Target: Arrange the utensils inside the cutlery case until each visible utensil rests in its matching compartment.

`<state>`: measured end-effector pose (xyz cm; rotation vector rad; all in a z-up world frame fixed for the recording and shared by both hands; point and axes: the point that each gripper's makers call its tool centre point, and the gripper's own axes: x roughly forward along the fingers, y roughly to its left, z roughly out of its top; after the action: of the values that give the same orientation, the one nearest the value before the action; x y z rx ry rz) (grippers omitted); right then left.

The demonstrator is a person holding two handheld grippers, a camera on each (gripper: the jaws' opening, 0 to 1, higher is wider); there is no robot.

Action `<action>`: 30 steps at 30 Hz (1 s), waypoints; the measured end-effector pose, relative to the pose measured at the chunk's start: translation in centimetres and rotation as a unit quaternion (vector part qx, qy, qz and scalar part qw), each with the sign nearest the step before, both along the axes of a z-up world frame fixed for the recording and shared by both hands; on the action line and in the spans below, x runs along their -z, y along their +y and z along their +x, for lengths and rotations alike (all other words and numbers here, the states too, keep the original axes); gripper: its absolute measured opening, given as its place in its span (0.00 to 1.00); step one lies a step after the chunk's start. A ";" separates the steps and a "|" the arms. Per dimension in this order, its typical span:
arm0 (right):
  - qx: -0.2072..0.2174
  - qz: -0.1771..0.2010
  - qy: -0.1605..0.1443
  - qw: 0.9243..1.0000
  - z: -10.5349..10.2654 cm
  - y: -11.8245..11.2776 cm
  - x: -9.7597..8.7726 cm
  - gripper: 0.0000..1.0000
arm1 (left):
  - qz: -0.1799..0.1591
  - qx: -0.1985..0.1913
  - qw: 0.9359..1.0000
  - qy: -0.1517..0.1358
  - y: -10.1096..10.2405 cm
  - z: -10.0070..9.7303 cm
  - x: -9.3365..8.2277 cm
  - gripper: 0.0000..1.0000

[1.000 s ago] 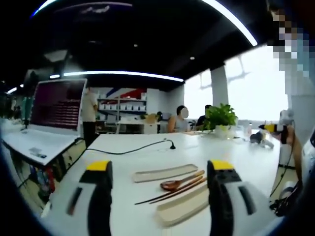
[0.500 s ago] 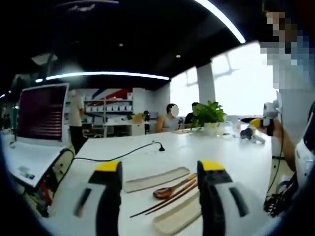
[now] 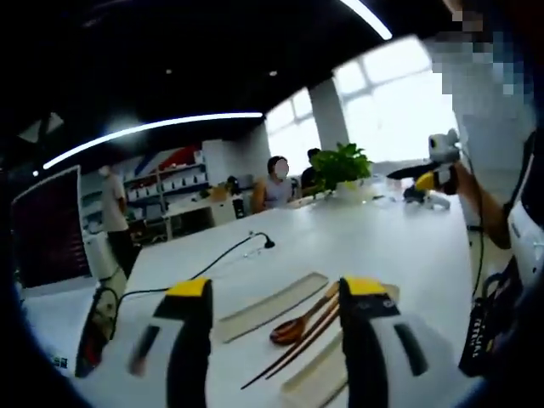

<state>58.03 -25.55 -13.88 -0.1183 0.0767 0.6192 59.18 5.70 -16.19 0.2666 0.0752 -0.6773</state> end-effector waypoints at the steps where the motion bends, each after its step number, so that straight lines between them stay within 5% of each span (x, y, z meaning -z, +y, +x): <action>1: -0.004 -0.002 0.001 1.000 0.1 0.3 0.1 0.91 | 0.008 0.003 1.000 0.000 -0.1 0.1 0.1 0.61; 4: -0.015 0.009 -0.008 1.000 0.5 0.8 -0.2 0.81 | 0.021 0.017 1.000 0.007 -0.8 0.6 0.6 0.60; 14: -0.054 -0.018 0.014 0.998 1.8 3.1 1.3 0.81 | 0.087 0.071 0.993 0.040 -2.9 1.9 3.3 0.54; 21: -0.074 -0.027 0.046 0.996 3.1 4.1 3.1 0.77 | 0.103 0.091 0.989 0.059 -3.6 2.8 4.3 0.47; 30: -0.104 -0.038 0.059 0.992 4.6 6.0 4.4 0.66 | 0.175 0.135 0.970 0.097 -4.5 3.4 7.4 0.42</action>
<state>62.61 -19.52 -18.29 -0.1644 0.2047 0.8309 62.53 1.24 -23.62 0.5576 0.3527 -0.9613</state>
